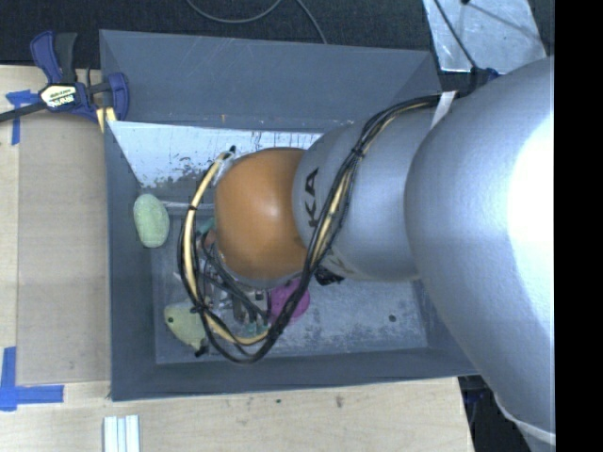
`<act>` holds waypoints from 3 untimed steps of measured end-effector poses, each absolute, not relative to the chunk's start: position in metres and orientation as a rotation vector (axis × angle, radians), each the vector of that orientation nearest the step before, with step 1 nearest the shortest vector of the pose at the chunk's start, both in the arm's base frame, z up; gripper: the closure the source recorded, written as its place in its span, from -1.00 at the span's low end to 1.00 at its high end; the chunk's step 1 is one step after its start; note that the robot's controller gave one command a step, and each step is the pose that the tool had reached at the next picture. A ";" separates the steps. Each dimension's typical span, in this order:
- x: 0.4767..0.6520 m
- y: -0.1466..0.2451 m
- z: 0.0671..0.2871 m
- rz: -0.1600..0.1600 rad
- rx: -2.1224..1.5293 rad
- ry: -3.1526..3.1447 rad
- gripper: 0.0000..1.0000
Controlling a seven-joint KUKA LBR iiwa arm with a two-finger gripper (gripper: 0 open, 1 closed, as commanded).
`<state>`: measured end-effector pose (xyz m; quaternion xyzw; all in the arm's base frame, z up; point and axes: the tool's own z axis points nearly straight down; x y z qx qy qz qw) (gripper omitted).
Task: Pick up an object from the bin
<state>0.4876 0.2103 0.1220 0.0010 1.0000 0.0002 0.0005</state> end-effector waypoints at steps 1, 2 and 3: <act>0.490 0.236 0.069 0.000 -0.176 3.137 -1.00; 0.493 0.228 0.075 0.015 0.181 3.126 1.00; 0.493 0.228 0.075 0.015 0.181 3.126 1.00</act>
Offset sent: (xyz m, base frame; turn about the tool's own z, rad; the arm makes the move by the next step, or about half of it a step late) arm 0.0017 0.0138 -0.0520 0.1171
